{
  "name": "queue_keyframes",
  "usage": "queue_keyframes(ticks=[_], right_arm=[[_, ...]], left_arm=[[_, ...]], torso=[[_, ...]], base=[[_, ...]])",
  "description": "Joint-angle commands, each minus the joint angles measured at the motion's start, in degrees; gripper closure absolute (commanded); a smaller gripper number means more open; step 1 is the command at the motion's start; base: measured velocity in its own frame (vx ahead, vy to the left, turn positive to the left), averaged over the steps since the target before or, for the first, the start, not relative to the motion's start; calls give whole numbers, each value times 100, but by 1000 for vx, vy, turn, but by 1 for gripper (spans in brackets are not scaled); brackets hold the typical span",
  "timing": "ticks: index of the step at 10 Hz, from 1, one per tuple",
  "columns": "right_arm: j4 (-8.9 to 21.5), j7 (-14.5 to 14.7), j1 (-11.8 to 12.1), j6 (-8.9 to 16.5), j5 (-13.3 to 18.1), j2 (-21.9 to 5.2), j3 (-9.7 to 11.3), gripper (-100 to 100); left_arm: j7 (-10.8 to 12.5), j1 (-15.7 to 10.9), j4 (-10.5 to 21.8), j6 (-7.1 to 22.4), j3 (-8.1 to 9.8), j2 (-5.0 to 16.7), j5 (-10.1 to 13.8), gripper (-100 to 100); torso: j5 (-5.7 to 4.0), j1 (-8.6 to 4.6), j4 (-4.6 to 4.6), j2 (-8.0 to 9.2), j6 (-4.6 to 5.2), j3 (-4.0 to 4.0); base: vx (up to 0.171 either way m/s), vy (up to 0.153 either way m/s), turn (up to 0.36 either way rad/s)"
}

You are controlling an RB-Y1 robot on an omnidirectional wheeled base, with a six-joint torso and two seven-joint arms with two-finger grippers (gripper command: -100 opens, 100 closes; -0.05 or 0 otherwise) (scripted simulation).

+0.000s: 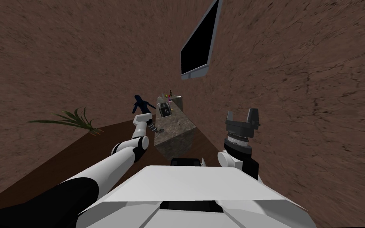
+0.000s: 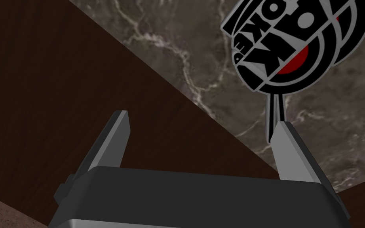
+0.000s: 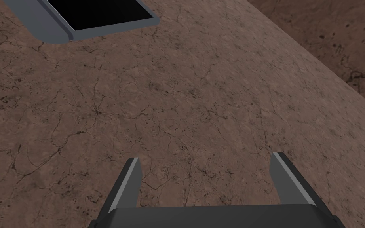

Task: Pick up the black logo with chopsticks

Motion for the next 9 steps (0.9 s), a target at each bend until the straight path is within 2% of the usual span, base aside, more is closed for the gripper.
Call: queue_keyframes(ticks=[1,6,7,9], right_arm=[[0,0,0,0,0,0,0,0],[0,0,0,0,0,0,0,0],[0,0,0,0,0,0,0,0],[0,0,0,0,0,0,0,0]], left_arm=[[-1,2,-1,-1,1,-1,0,-100],[-1,2,-1,-1,1,-1,0,-100],[36,-88,34,-61,37,160,130,-100],[48,-112,45,-79,48,207,168,-100]], torso=[[0,0,0,0,0,0],[0,0,0,0,0,0],[0,0,0,0,0,0],[-2,-8,4,15,-2,9]], base=[[0,0,0],[0,0,0],[-27,-20,59],[-34,-21,38]])
